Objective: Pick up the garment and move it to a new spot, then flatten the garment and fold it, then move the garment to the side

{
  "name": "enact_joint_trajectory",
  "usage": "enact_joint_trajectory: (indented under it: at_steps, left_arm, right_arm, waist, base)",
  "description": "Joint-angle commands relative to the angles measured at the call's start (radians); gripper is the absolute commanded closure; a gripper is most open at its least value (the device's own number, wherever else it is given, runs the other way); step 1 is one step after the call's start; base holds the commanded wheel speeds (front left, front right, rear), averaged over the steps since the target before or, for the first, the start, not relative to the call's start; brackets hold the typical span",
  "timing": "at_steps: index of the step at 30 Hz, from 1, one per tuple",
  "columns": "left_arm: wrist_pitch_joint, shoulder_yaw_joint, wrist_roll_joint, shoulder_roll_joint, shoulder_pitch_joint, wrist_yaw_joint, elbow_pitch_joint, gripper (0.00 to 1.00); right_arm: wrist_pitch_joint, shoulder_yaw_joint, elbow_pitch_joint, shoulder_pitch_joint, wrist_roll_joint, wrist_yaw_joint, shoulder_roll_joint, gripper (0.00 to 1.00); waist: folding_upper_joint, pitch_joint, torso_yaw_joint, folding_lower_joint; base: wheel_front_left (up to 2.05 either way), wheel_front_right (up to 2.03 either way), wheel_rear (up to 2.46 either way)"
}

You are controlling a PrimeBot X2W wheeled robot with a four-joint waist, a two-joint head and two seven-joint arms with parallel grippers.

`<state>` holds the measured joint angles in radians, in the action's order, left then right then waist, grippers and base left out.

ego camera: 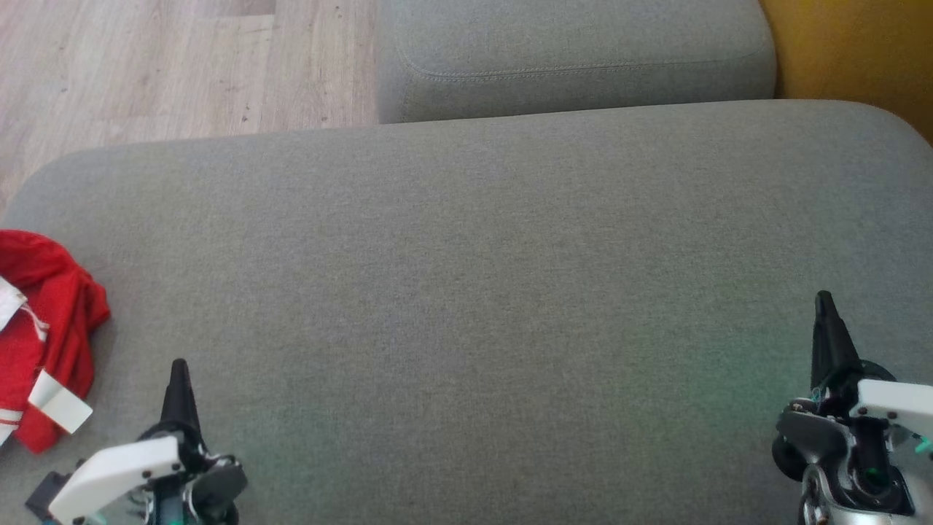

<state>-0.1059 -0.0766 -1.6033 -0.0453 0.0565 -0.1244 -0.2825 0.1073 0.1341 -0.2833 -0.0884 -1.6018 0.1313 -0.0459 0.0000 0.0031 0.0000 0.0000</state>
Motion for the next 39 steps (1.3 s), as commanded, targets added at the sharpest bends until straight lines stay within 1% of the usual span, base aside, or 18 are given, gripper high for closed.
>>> enact_joint_trajectory:
  at_steps: [1,5,10,16,30,39]
  left_arm:
    - [0.000,0.000,0.000,0.000,0.000,0.000,0.000,0.00]
    - [0.001,0.009,0.000,0.002,-0.030,0.001,-0.057,0.00]
    - [0.014,0.009,0.013,-0.001,-0.018,0.001,-0.060,0.00]
    - [0.033,0.020,0.060,-0.012,-0.002,0.001,-0.063,0.00]
    - [0.074,0.039,0.221,-0.036,0.052,0.000,-0.077,0.00]
    - [0.101,0.057,0.353,-0.053,0.093,0.000,-0.096,0.00]
  right_arm:
    - [0.000,0.000,0.000,0.000,0.000,0.000,0.000,0.00]
    - [0.000,-0.002,-0.061,0.023,0.000,0.000,0.005,0.00]
    - [-0.004,-0.009,-0.054,0.012,0.009,0.000,0.002,0.00]
    - [-0.021,-0.027,-0.051,-0.004,0.037,0.000,-0.010,0.00]
    - [-0.074,-0.097,-0.083,-0.078,0.150,0.000,-0.049,0.00]
    - [-0.101,-0.131,-0.105,-0.132,0.271,0.000,-0.066,0.00]
  waist:
    - [0.0000,0.000,0.000,0.0000]
    - [0.0000,0.000,0.000,0.0000]
    - [0.0000,0.001,0.000,0.0000]
    - [0.0000,0.004,0.001,0.0000]
    - [0.0000,0.017,0.002,0.0000]
    - [0.0000,0.026,0.004,0.0000]
  base:
    - [0.00,0.00,0.00]
    - [0.00,0.00,0.00]
    - [0.00,0.00,0.00]
    - [0.00,0.00,0.00]
    - [0.00,0.00,0.00]
    - [0.00,0.00,0.00]
